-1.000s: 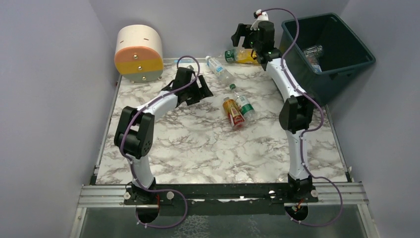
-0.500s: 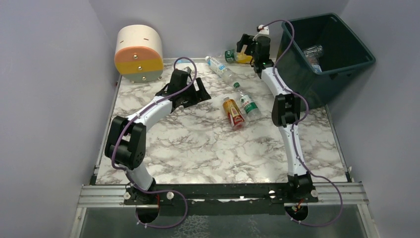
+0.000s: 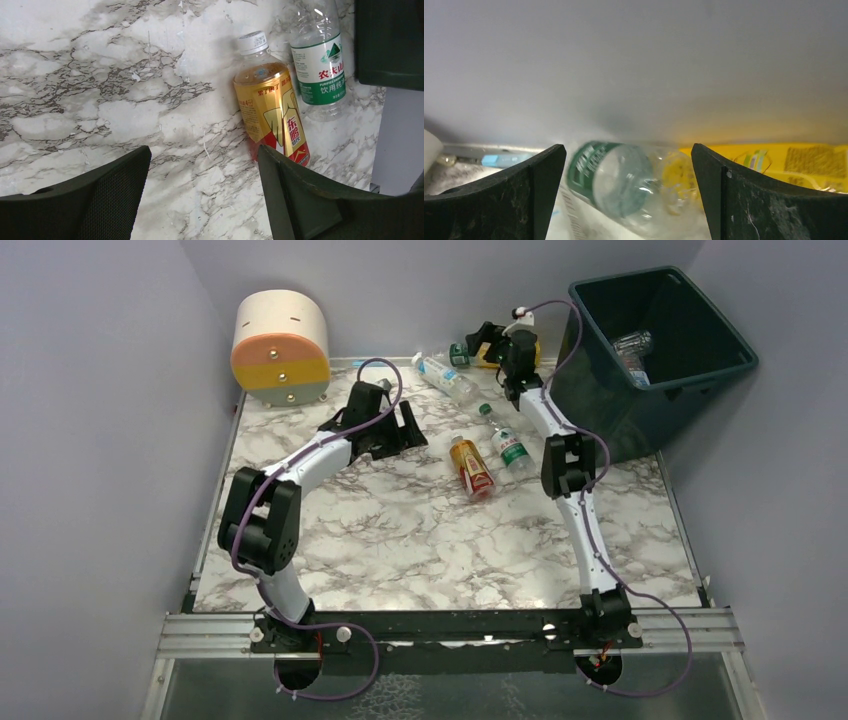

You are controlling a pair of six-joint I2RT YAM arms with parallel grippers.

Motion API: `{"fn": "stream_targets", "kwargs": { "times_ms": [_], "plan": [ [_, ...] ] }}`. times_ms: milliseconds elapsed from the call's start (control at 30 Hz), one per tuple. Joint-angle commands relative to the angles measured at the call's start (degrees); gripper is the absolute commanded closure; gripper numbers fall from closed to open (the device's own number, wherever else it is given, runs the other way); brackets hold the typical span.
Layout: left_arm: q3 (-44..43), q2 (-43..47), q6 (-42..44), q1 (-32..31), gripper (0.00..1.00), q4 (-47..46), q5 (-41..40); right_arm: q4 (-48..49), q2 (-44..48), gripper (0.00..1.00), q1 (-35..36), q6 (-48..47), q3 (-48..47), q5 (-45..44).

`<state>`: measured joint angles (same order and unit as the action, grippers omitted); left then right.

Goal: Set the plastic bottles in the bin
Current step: Adjust the plastic bottle at the center of the board.

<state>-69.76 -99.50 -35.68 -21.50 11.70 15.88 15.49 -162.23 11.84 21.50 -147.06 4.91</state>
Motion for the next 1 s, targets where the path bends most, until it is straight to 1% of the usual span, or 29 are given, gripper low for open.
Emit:
{"fn": "stream_targets", "kwargs": {
  "times_ms": [0,133,267,400,467,533,633,700,767,800,867,900,967],
  "plan": [
    [-1.07,-0.7,1.23,-0.21,0.17,-0.01,1.69,1.02,-3.44,0.01,-0.91,4.75,-2.27,4.78],
    [-0.56,-0.34,0.86,-0.28,0.17,-0.44,1.73,0.82,-0.89,0.01,-0.88,5.52,2.71,7.73],
    [-0.01,0.36,0.2,-0.87,0.18,-1.26,1.62,-0.89,3.2,0.1,0.03,3.53,8.82,11.34],
    [1.28,1.62,0.0,-1.72,0.18,-1.55,1.03,-6.69,5.26,0.13,2.18,-2.25,10.57,12.76],
    [2.21,2.58,-0.21,-2.26,0.18,-1.79,0.78,-9.18,6.31,0.19,2.87,-3.47,12.43,13.79],
    [3.11,4.29,-0.47,-2.68,0.18,-2.06,0.45,-8.32,10.14,0.22,3.58,-3.79,18.71,14.8],
    [4.28,5.71,-0.7,-3.34,0.18,-2.21,0.06,-5.52,16.39,0.23,5.63,-6.29,29.85,14.89],
    [4.91,6.67,-0.79,-3.72,0.18,-2.29,-0.3,-6.86,19.85,0.25,7.31,-8.69,34.5,14.41],
    [5.65,7.74,-0.79,-3.92,0.18,-2.25,-0.53,-9.73,24.43,0.3,8.63,-10.07,39.25,13.63],
    [6.1,8.25,-0.79,-3.91,0.18,-2.27,-0.62,-9.22,27.62,0.31,9.11,-9.62,43.64,12.58],
    [6.79,9.28,-0.75,-3.9,0.18,-2.23,-1.31,-4.35,35.37,0.28,9.28,-6.25,53.74,10.99],
    [6.95,9.6,-0.6,-3.9,0.18,-2.21,-1.86,-3.03,38.08,0.26,9.26,-5.77,56.7,10.22],
    [6.61,9.22,-0.09,-3.86,0.18,-2.08,-2.8,-4.52,40.56,0.25,9.26,-6.31,56.71,9.11]
  ]
}}
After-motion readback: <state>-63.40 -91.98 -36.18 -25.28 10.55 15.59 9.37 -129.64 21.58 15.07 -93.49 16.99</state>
